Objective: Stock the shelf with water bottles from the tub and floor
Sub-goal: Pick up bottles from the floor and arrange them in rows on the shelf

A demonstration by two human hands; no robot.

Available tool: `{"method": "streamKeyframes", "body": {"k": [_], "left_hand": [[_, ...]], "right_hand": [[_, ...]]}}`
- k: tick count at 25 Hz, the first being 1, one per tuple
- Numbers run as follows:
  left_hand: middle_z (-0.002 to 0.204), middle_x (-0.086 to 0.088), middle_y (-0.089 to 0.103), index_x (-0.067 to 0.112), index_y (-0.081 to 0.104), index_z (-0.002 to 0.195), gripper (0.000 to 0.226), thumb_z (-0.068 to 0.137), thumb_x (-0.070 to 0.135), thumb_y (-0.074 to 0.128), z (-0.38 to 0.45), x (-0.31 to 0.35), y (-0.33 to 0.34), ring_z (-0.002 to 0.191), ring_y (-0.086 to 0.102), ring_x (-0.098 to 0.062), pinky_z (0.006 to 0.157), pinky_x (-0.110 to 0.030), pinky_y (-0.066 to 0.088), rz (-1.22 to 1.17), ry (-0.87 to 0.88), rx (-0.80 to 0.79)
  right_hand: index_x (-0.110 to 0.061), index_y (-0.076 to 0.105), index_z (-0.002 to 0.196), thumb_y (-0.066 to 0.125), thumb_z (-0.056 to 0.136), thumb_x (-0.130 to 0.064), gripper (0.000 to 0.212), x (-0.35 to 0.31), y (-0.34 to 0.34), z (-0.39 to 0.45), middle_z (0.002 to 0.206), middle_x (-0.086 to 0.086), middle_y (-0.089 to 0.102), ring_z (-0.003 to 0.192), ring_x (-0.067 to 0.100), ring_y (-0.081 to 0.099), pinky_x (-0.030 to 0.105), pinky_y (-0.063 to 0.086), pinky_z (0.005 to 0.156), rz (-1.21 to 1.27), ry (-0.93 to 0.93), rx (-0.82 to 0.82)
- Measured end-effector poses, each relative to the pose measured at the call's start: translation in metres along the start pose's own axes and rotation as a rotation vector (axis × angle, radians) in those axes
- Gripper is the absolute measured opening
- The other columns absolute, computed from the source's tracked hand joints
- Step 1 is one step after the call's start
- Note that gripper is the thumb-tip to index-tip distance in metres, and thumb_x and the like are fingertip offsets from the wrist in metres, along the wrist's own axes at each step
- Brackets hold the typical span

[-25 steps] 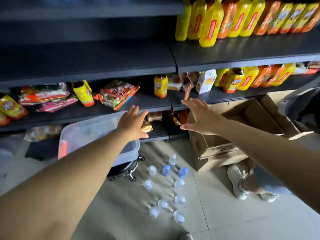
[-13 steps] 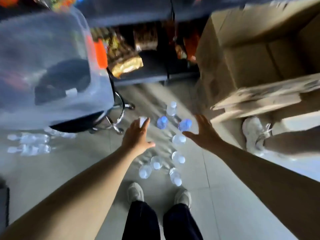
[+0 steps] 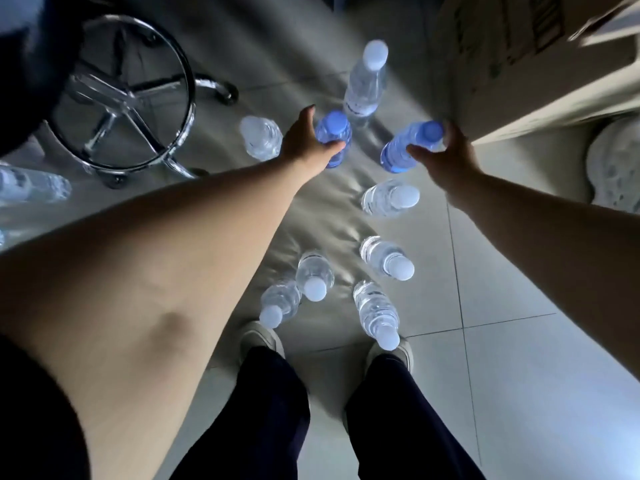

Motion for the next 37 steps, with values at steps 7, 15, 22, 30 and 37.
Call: {"method": "streamKeyframes", "body": {"k": [7,15,22,30,37], "left_hand": [[0.121,0.000,0.061,0.016,0.054,0.125,0.051,0.078,0.017,0.071,0.031,-0.003,0.019,0.107,0.056,-0.015,0.091,-0.019,0.040,-0.242,0.126,0.055],[0.088,0.003,0.063,0.004,0.066,0.103,0.037,0.069,0.014,0.078,-0.004,0.024,-0.038,0.078,0.053,-0.007,0.071,-0.010,0.041,-0.348,0.214,0.208],[0.081,0.004,0.062,0.007,0.067,0.092,0.028,0.068,0.016,0.077,-0.122,0.125,-0.140,0.077,0.055,-0.013,0.065,-0.014,0.038,-0.376,0.293,0.305],[0.085,-0.005,0.066,0.004,0.066,0.093,0.032,0.068,0.019,0.079,-0.271,0.275,-0.371,0.076,0.051,-0.012,0.069,-0.026,0.040,-0.385,0.406,0.409],[0.085,-0.004,0.066,0.007,0.068,0.095,0.029,0.070,0.016,0.080,-0.456,0.386,-0.615,0.075,0.053,-0.012,0.076,-0.027,0.049,-0.462,0.533,0.602]], "right_hand": [[-0.015,0.060,0.117,0.067,0.082,-0.021,0.037,0.007,0.003,0.023,0.082,-0.016,0.053,0.071,-0.002,0.048,0.005,0.037,0.063,0.049,-0.065,0.134],[-0.017,0.062,0.110,0.069,0.074,-0.029,0.038,-0.044,-0.023,-0.019,0.093,-0.009,0.060,0.085,0.007,0.053,0.017,0.043,0.076,0.105,-0.159,0.229],[-0.025,0.056,0.096,0.070,0.077,-0.028,0.023,-0.185,-0.094,-0.121,0.081,-0.019,0.056,0.076,-0.012,0.052,0.011,0.042,0.074,0.242,-0.287,0.230],[-0.022,0.057,0.092,0.070,0.079,-0.023,0.018,-0.415,-0.226,-0.269,0.074,-0.017,0.055,0.064,-0.012,0.049,0.007,0.040,0.067,0.457,-0.460,0.175],[-0.025,0.060,0.084,0.071,0.082,-0.018,0.014,-0.644,-0.345,-0.437,0.076,-0.006,0.063,0.060,0.001,0.057,0.018,0.047,0.055,0.618,-0.689,0.043]]}}
Point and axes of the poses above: each hand's wrist, its own z-axis towards the middle knuckle, its own y-axis out of the palm, x = y × z, the point moved 10 cm from there along z, towards the middle knuckle
